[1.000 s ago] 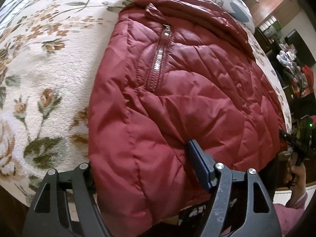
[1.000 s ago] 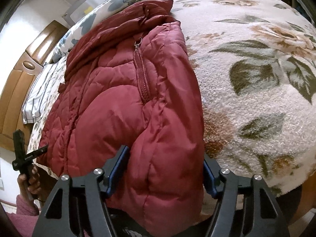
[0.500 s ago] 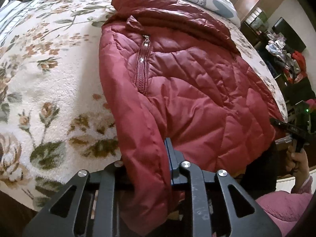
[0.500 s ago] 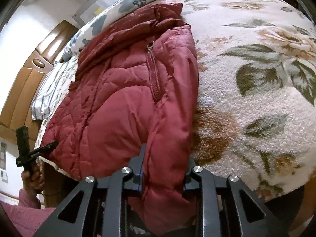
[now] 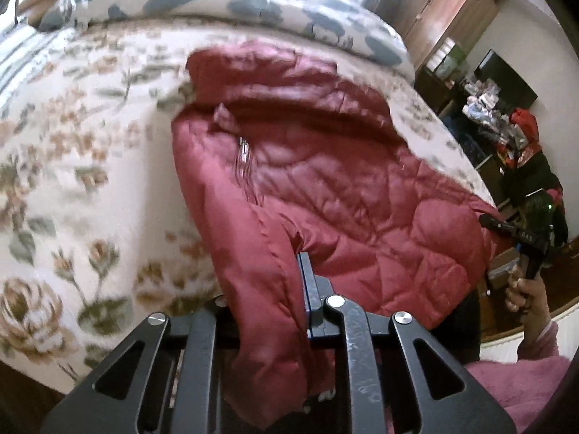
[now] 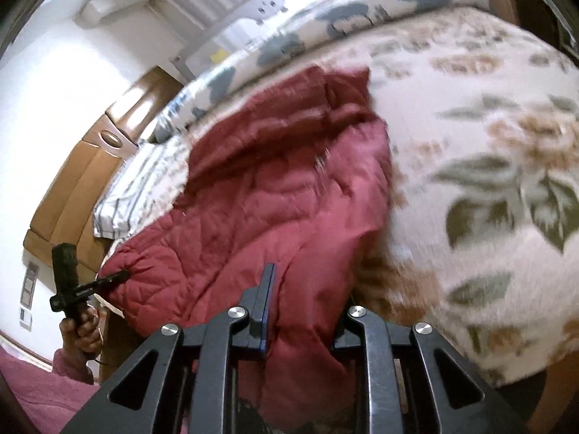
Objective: Fold large clothes
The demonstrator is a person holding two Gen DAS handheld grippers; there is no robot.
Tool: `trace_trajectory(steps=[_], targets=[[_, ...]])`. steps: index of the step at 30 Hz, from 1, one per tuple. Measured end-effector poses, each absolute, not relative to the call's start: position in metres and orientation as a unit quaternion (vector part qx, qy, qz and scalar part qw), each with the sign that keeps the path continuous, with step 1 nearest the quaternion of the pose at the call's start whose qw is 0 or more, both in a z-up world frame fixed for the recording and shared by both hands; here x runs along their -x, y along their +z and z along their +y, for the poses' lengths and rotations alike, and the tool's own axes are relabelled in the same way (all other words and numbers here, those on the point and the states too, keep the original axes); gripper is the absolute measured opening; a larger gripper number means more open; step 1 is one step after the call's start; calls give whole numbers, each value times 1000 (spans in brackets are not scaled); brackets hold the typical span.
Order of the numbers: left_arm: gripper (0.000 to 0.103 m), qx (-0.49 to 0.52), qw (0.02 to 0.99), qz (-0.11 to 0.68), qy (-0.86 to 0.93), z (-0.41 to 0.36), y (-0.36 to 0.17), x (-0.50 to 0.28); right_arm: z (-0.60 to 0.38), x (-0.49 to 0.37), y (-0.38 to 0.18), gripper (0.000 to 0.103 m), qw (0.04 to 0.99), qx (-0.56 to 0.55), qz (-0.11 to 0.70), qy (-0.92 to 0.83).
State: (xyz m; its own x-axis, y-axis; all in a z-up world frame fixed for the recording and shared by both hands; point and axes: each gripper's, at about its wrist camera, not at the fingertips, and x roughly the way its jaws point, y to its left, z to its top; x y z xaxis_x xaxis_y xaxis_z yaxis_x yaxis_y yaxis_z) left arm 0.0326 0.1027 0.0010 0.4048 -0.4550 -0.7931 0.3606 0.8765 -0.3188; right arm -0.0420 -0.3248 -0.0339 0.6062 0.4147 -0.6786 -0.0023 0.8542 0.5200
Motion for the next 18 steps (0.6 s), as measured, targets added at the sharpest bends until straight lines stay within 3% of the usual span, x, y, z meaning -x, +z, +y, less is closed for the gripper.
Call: trace_trajectory(steps=[18], targets=[[16,54,892,408,-185,82,46,-112,-321,-31,22,21,925,-175,331,72]])
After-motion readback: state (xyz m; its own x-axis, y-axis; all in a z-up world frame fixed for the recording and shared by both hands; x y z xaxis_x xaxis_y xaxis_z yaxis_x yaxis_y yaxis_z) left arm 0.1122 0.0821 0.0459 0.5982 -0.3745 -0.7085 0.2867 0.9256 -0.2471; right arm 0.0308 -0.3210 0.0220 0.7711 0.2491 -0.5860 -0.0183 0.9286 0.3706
